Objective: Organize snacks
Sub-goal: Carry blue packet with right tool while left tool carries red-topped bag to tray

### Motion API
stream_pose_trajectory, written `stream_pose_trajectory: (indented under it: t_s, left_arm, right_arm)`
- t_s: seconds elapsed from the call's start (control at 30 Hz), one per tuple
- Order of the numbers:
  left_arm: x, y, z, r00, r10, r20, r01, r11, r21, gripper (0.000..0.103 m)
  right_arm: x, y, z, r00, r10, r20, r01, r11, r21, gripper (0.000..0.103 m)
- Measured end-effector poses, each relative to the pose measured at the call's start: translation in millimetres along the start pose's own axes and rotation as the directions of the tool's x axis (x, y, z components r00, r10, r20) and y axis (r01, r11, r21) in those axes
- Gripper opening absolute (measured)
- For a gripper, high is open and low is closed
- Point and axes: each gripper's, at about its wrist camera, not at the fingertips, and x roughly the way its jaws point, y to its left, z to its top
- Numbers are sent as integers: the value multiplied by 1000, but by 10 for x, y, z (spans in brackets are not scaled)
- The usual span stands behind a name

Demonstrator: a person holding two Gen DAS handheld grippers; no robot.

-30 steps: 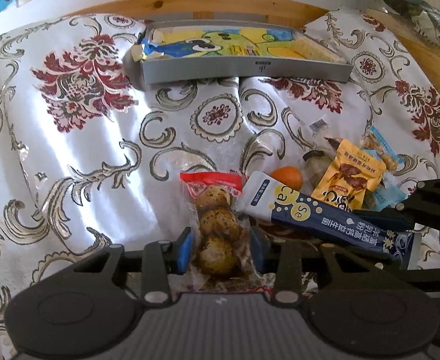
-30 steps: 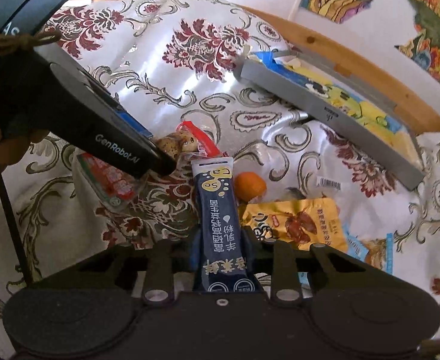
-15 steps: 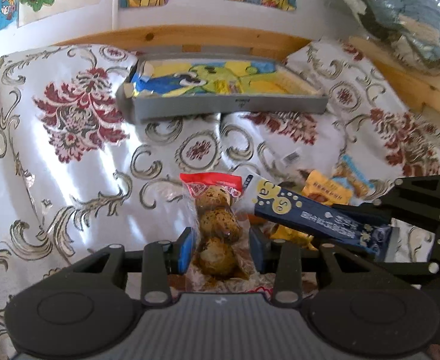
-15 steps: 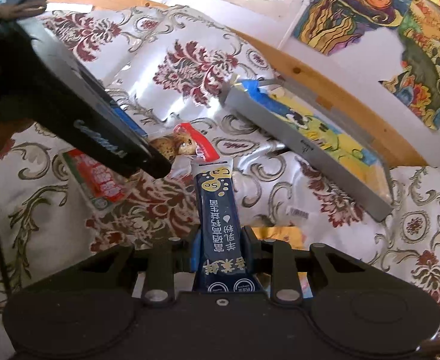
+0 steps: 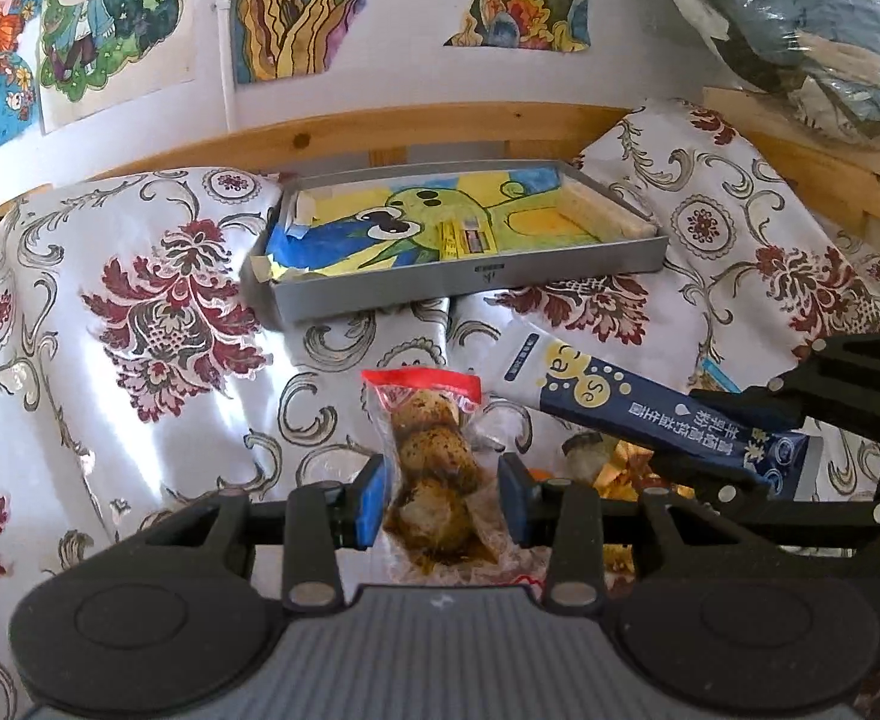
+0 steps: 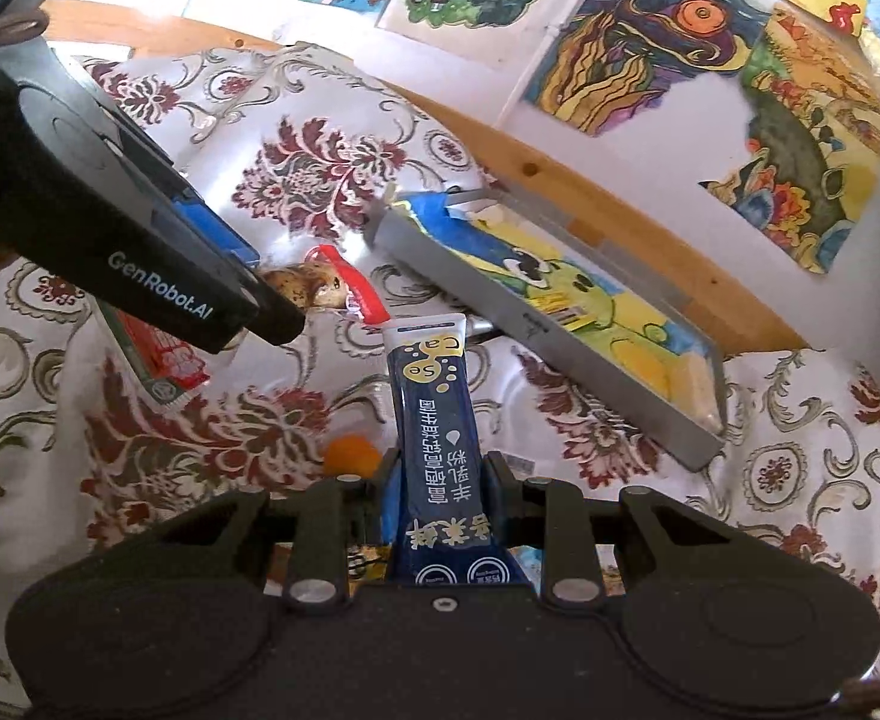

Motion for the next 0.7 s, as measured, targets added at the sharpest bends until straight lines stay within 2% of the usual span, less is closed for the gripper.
stream_pose_trajectory:
  t_s: [0.2, 0.7]
  left_arm:
    - [69, -42, 148, 1000, 5, 13, -5, 1000, -12, 42]
    - [386, -124, 532, 999, 15, 35, -16, 999, 43, 42]
  right_arm:
    - [10, -108, 9, 999, -29, 17, 29, 1000, 2, 29]
    - [248, -568, 74, 994, -95, 63, 94, 995, 14, 29]
